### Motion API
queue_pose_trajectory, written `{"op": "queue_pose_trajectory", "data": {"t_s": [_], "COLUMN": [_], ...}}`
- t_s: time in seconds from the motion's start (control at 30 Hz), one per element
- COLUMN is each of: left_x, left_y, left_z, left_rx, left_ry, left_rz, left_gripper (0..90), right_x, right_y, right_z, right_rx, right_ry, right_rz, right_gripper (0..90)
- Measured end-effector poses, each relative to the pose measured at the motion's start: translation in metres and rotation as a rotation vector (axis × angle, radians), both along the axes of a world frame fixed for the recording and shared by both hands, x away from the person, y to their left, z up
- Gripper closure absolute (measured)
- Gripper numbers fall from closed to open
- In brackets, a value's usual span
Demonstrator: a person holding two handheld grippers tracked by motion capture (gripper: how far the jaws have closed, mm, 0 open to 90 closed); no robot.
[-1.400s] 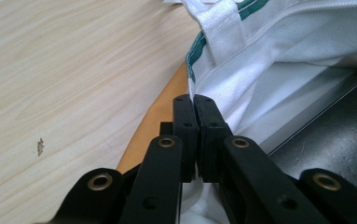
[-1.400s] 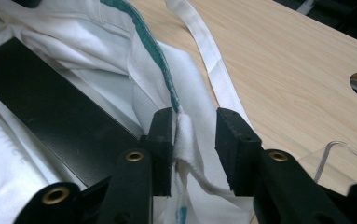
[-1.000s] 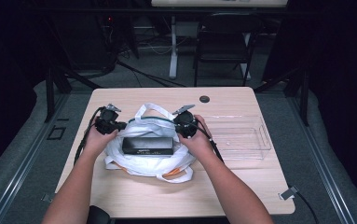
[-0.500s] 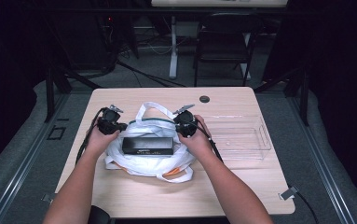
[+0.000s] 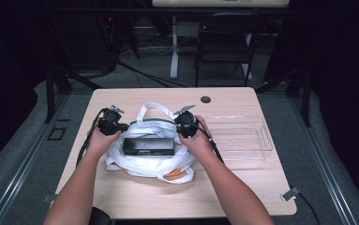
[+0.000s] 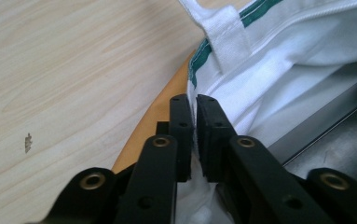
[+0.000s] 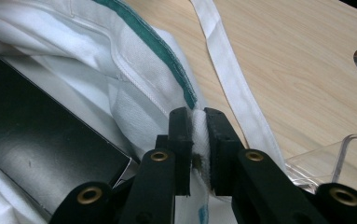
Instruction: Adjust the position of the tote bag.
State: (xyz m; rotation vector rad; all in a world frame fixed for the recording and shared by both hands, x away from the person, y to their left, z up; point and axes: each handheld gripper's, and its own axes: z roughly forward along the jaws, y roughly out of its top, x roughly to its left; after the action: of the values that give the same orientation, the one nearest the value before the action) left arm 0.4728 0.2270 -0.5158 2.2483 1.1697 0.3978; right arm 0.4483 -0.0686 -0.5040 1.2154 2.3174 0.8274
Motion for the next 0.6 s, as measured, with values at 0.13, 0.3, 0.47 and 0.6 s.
{"op": "queue_pose_trajectory", "data": {"t_s": [0.13,0.3,0.47,0.6], "left_x": [-0.002,-0.008,-0.017,-0.024], "left_y": [0.0,-0.002,-0.003,-0.005], "left_z": [0.002,0.013,0.032,0.041], "left_rx": [0.004,0.002,0.001,0.007], "left_ry": [-0.008,-0.06,-0.109,-0.132], "left_rz": [-0.001,-0.012,-0.047,-0.071], "left_gripper": [75.5,64.4,62.8,62.7], "right_x": [-0.003,-0.011,-0.02,-0.027], "right_y": [-0.002,-0.005,-0.01,-0.011], "right_z": [0.004,0.013,0.026,0.032], "right_rx": [0.033,0.066,0.102,0.101], "right_ry": [-0.005,-0.038,-0.07,-0.083], "right_rz": [0.007,0.031,0.046,0.06], "right_gripper": [77.4,69.6,65.1,64.0]}}
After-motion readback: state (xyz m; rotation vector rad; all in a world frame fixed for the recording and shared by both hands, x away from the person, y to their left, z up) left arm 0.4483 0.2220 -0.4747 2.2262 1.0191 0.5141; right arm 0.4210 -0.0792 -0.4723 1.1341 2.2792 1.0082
